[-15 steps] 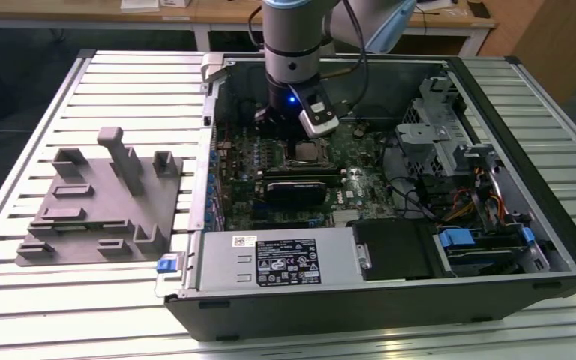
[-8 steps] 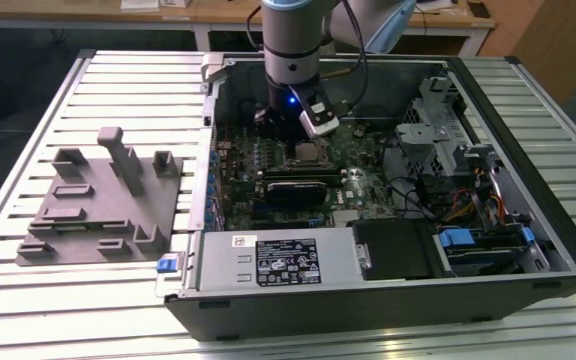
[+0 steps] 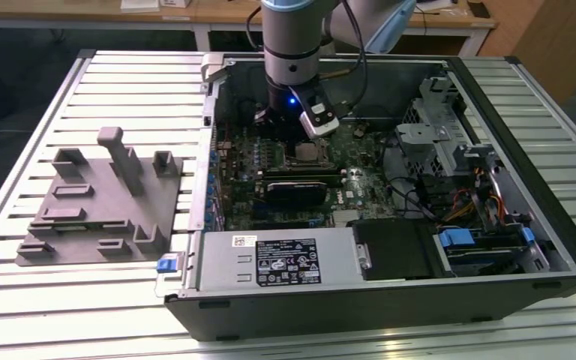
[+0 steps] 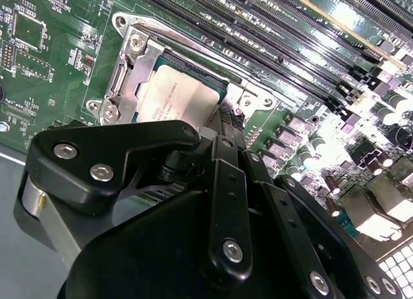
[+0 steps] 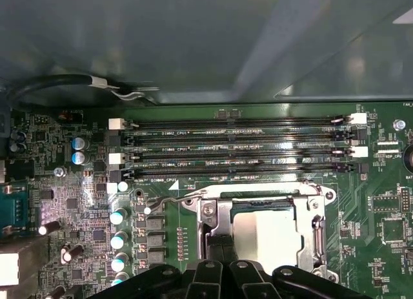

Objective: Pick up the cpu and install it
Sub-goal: 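Close the cpu cover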

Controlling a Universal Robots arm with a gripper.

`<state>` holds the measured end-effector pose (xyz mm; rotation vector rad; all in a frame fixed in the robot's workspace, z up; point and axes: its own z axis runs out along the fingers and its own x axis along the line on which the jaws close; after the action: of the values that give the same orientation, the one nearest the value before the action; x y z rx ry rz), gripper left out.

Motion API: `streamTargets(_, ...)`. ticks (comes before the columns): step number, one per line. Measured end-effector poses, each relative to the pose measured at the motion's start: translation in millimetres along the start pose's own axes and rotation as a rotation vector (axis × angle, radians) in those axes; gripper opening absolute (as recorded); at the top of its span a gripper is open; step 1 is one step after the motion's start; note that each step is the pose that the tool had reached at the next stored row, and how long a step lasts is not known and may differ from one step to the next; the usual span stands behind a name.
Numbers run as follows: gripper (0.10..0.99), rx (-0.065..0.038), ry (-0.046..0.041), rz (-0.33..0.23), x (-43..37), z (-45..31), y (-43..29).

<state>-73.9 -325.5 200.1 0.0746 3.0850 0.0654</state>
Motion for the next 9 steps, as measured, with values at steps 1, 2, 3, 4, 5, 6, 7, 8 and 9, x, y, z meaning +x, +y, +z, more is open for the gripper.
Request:
streamTargets(1,0.106,0.0,0.0,0.0,0.0,0.0,0.0)
streamTargets(2,0.106,0.0,-0.0002,0.0,0.0,0.3,0.0)
streamTargets(3,0.106,0.0,-0.0003,0.0,0.0,0.6,0.0)
streamTargets(4,0.106,0.0,-0.0002,0.0,0.0,0.8,0.0)
streamTargets(5,0.106,0.0,0.0,0.0,0.0,0.8,0.0)
streamTargets(6,0.106,0.0,0.0,0.0,0.0,0.8,0.0)
streamTargets(7,0.106,0.0,0.0,0.0,0.0,0.9,0.0)
streamTargets(8,0.106,0.0,0.0,0.0,0.0,0.9,0.0)
streamTargets(9,0.106,0.0,-0.0001,0.0,0.0,1.0,0.0)
